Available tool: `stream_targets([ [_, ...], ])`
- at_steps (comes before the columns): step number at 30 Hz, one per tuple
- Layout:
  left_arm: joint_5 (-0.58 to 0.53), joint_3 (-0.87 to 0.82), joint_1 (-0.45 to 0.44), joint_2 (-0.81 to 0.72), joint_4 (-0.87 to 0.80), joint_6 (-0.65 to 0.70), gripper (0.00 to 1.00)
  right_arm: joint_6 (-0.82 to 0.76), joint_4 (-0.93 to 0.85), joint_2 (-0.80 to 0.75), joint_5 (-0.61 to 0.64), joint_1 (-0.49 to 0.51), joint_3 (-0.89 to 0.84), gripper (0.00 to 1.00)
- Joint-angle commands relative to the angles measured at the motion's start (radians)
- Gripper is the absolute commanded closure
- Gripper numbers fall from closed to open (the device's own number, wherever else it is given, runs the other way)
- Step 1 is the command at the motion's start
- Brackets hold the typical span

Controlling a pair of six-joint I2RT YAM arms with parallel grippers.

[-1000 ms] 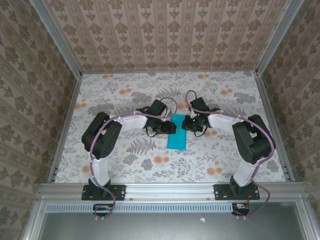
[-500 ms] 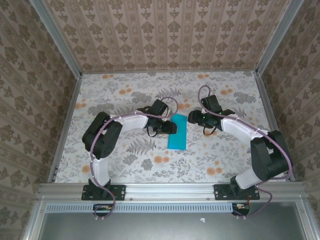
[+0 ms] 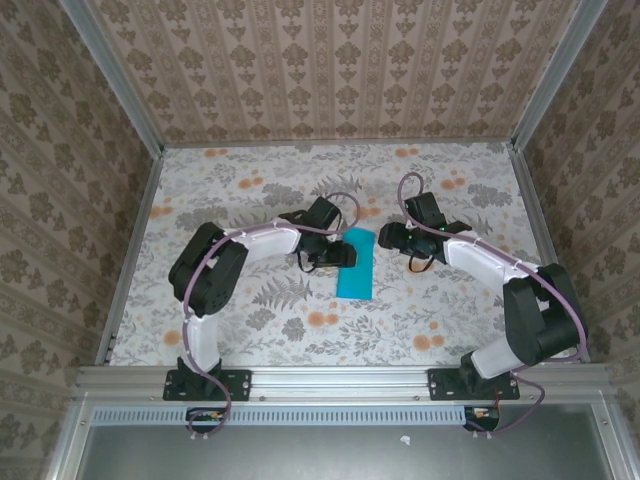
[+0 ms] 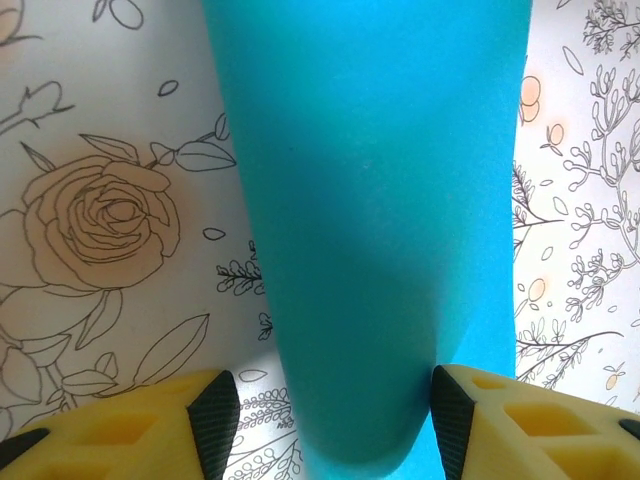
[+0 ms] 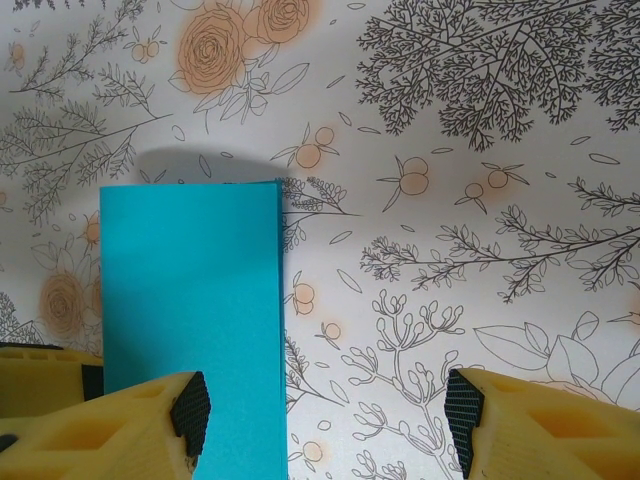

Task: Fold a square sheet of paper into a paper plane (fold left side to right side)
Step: First fold in half a square sheet of paper at the center of the table.

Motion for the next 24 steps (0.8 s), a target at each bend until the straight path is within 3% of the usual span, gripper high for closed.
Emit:
stream_targets([
  [1, -0.042, 0.006, -0.014, 0.072, -0.043, -0.026, 0.41, -0.007, -0.030, -0.032, 0.022, -0.004, -0.014, 0.33],
  [24, -0.022, 0.017, -0.021, 0.088, -0.057, -0.016, 0.43, -0.027, -0.041, -0.034, 0.017, -0.004, -0.008, 0.33],
])
